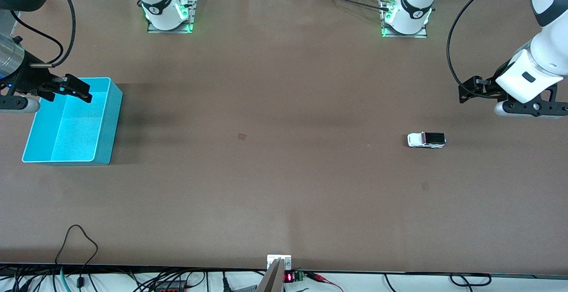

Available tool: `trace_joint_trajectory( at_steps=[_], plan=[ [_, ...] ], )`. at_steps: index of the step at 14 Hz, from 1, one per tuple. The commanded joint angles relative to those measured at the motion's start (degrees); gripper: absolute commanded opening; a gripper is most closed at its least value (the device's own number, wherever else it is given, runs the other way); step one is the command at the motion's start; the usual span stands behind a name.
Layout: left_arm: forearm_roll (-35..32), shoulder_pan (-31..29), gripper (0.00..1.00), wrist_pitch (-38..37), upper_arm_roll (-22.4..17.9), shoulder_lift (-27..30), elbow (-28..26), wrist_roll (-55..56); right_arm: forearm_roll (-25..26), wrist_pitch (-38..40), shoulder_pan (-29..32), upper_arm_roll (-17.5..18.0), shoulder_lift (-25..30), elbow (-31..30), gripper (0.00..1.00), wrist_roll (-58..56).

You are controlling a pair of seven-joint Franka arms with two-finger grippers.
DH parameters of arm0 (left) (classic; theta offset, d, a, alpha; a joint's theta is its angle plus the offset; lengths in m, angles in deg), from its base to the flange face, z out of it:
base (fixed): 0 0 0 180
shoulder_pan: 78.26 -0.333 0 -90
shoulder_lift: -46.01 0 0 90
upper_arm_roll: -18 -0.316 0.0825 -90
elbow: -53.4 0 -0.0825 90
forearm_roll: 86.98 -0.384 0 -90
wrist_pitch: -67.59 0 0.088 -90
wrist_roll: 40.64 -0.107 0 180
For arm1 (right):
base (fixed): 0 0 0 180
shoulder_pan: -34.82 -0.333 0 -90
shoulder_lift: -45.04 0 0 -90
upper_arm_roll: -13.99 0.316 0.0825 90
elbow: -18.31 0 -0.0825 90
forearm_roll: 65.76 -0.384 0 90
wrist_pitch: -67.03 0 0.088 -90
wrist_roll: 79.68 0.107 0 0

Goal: Wind and store white jeep toy
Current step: 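Lower the left gripper onto the white toy jeep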

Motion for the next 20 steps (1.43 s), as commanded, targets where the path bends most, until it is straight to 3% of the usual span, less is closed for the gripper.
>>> trace_joint_trajectory(
  at_steps=[1, 9, 11, 15, 20],
  plan=[
    [0.83, -0.31, 1.00, -0.39, -0.03, 0.06, 0.27, -1.42, -0.22, 0.46, 0.01, 0.18, 0.20, 0.08, 1.00, 0.60],
    [0.66, -0.23, 1.00, -1.18, -0.03, -0.02, 0.18, -0.81, -0.22, 0.46, 0.01, 0.18, 0.20, 0.08, 1.00, 0.60],
    [1.44, -0.14, 1.00, -6.53, 0.15, -0.90, 0.36, -1.33, -0.22, 0.46, -0.08, 0.18, 0.28, -0.01, 1.00, 0.60],
    [2.59, -0.23, 1.00, -9.97, 0.15, -2.65, 0.54, -1.95, -0.22, 0.46, 0.01, 0.18, 0.28, -0.01, 1.00, 0.60],
    [1.98, -0.40, 1.00, -9.89, -0.37, -4.41, 0.45, -26.68, -0.22, 0.46, -0.08, 0.18, 0.28, -0.01, 1.00, 0.60]
  ],
)
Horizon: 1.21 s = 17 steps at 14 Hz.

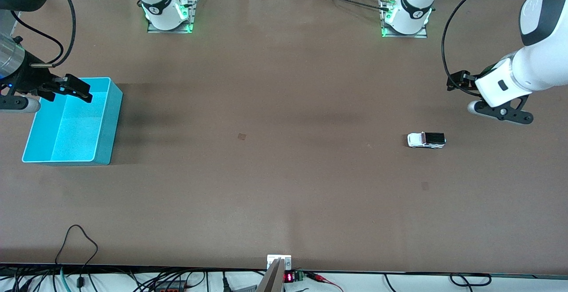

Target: Wind and store white jeep toy

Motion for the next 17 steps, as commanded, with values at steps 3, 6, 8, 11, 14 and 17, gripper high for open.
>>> trace_joint_trajectory(
  at_steps=[3, 6, 8, 11, 14, 17],
  plan=[
    [0.44, -2.59, 1.00, -0.02, -0.35, -4.12, 0.15, -23.27, -0.22, 0.59, 0.03, 0.16, 0.28, -0.08, 1.00, 0.59],
    [-0.87, -3.56, 1.00, 5.68, -0.35, -8.68, -0.55, -38.47, -0.22, 0.59, -0.06, 0.16, 0.28, 0.01, 1.00, 0.59],
    [-2.19, -3.65, 1.00, 11.82, -0.35, -11.06, -2.91, -46.39, -0.22, 0.59, -0.06, 0.16, 0.28, -0.07, 1.00, 0.59],
    [-2.90, -3.65, 1.00, 24.90, -0.35, -11.60, -11.42, -56.24, -0.22, 0.59, 0.03, 0.16, 0.28, 0.01, 1.00, 0.59],
    [-2.99, -4.00, 1.00, 37.91, -0.44, -11.78, -18.98, -65.03, -0.22, 0.59, 0.03, 0.16, 0.28, -0.07, 1.00, 0.50],
    [-3.08, -4.09, 1.00, 50.40, -0.44, -11.86, -26.37, -69.10, -0.22, 0.59, 0.03, 0.16, 0.28, -0.08, 1.00, 0.59]
  ],
)
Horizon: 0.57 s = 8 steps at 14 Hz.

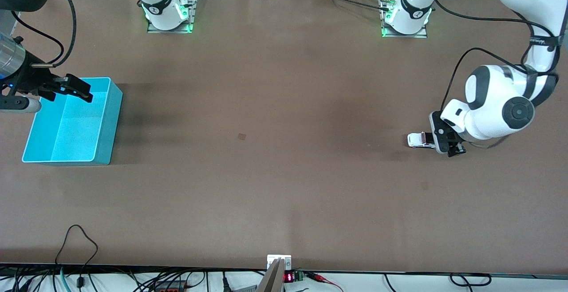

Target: Wind and store white jeep toy

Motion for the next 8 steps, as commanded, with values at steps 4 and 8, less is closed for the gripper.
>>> trace_joint_trajectory(
  at_steps=[4, 8],
  plan=[
    [-1.30, -1.52, 1.00, 13.17, -0.03, 1.13, -9.63, -4.16, -0.22, 0.54, 0.04, 0.16, 0.28, 0.01, 1.00, 0.58],
    [-1.30, -2.75, 0.87, 15.01, -0.03, -0.80, -10.25, -5.82, -0.22, 0.54, 0.04, 0.16, 0.28, 0.01, 1.00, 0.58]
  ],
)
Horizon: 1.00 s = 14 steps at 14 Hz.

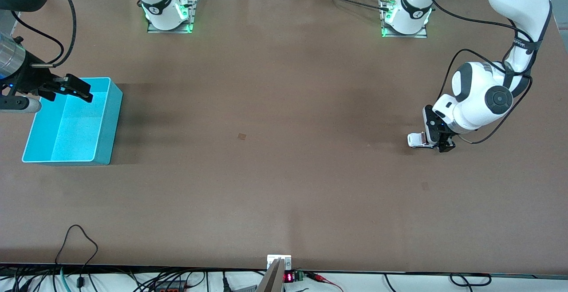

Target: Wind and store white jeep toy

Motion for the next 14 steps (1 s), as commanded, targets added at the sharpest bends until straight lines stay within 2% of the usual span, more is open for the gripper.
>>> trace_joint_trajectory(
  at_steps=[1, 3, 4, 11, 14],
  plan=[
    [-1.17, -0.55, 0.64, 1.75, 0.09, -0.17, -0.38, -3.88, -0.22, 0.52, 0.04, 0.16, 0.28, 0.02, 1.00, 0.58],
    [-1.17, -0.46, 0.38, 1.83, 0.09, -0.43, -0.03, -4.25, -0.22, 0.52, 0.04, 0.16, 0.28, 0.02, 1.00, 0.58],
    [-1.17, -0.37, 0.32, 2.27, 0.09, -0.78, 0.14, -4.34, -0.22, 0.52, 0.04, 0.16, 0.28, 0.02, 1.00, 0.58],
    [-1.69, 0.07, 0.20, 3.33, 0.09, -2.28, 0.32, -5.56, -0.22, 0.52, 0.04, 0.16, 0.28, 0.02, 1.00, 0.58],
    [-2.22, -2.20, 0.22, 3.24, 0.00, -3.25, 0.41, -7.84, -0.22, 0.52, 0.04, 0.16, 0.28, 0.02, 1.00, 0.49]
  ],
)
